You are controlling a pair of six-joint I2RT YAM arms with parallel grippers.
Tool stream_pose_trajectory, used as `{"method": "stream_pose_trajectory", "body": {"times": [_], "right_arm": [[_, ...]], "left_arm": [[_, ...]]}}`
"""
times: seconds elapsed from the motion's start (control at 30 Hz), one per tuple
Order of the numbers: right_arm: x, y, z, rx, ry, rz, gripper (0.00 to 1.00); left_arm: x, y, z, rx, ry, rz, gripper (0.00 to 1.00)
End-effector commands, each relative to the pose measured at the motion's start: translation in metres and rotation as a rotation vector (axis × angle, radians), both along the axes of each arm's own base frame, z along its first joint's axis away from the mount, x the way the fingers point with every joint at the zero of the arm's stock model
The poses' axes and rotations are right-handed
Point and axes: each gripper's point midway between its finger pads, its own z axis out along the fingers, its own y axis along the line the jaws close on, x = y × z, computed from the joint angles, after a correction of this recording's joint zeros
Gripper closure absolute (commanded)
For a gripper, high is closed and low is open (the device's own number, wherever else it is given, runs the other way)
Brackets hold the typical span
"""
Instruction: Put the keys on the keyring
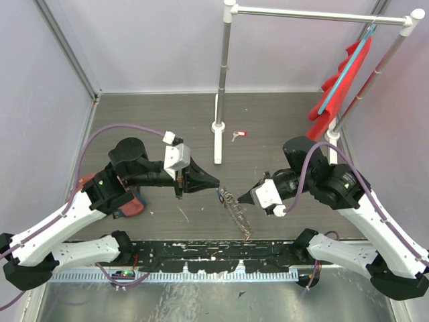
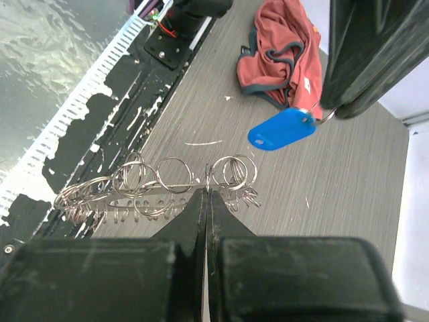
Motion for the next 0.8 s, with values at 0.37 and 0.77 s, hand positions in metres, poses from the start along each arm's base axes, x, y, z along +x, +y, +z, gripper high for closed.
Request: {"method": "stream_pose_trajectory", "body": {"times": [0.37, 0.77], "right_arm": [[-0.015, 0.016, 0.047, 0.17, -0.037, 0.127, 0.99], [-0.01, 0.021, 0.048, 0.175, -0.002, 0.102, 0.99]], "left_arm": [[-0.016, -0.01, 0.015, -0.014, -0.06, -0.152, 1.0], [-0.021, -0.016, 0.006, 0.015, -0.054, -0.196, 1.0]]}}
